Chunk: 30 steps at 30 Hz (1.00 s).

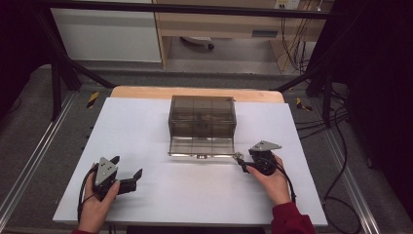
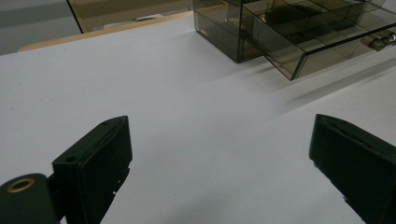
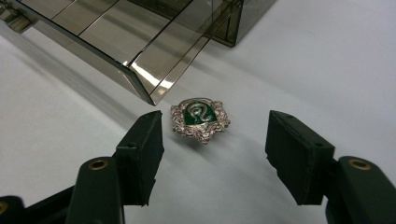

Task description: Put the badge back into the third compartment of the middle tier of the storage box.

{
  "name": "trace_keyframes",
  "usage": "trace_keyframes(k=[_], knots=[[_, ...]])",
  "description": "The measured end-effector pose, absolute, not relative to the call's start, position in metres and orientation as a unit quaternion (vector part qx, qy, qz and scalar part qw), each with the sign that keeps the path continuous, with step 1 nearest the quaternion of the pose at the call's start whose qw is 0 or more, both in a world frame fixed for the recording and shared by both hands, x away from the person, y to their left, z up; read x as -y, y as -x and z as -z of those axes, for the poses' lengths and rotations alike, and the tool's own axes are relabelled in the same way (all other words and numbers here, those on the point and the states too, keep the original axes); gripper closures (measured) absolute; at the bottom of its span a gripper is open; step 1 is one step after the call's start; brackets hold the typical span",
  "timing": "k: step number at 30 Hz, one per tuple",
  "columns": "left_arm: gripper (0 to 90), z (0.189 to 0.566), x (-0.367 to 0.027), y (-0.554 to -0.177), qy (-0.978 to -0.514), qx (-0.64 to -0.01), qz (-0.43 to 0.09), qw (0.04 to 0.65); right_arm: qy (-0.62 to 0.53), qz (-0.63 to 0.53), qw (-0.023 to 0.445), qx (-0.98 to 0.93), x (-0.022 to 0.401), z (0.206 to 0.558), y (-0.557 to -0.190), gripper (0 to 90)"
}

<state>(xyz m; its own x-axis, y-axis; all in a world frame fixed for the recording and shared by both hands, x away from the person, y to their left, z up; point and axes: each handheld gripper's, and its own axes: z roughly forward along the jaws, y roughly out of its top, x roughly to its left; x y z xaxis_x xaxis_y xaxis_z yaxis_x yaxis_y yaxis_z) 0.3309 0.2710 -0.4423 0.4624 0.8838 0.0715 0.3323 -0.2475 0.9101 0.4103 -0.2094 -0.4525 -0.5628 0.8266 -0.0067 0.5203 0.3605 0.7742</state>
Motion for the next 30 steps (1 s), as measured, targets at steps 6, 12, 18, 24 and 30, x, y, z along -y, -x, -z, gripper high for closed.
trace_keyframes(k=[6,12,18,24,30], knots=[[6.1,0.443,-0.27,-0.331,-0.729,-0.417,-0.306,0.447,-0.417,-0.376,0.198,-0.803,0.207,0.455,-0.412,42.5],[6.1,0.443,-0.27,-0.331,-0.73,-0.417,-0.307,0.446,-0.423,-0.382,0.203,-0.796,0.204,0.455,-0.416,46.5],[6.1,0.444,-0.269,-0.332,-0.732,-0.416,-0.304,0.445,-0.426,-0.379,0.197,-0.798,0.203,0.458,-0.42,48.1],[6.1,0.444,-0.268,-0.332,-0.734,-0.415,-0.303,0.444,-0.426,-0.379,0.191,-0.799,0.202,0.46,-0.422,52.0],[6.2,0.443,-0.27,-0.332,-0.733,-0.415,-0.304,0.445,-0.426,-0.381,0.186,-0.799,0.202,0.459,-0.422,58.0]])
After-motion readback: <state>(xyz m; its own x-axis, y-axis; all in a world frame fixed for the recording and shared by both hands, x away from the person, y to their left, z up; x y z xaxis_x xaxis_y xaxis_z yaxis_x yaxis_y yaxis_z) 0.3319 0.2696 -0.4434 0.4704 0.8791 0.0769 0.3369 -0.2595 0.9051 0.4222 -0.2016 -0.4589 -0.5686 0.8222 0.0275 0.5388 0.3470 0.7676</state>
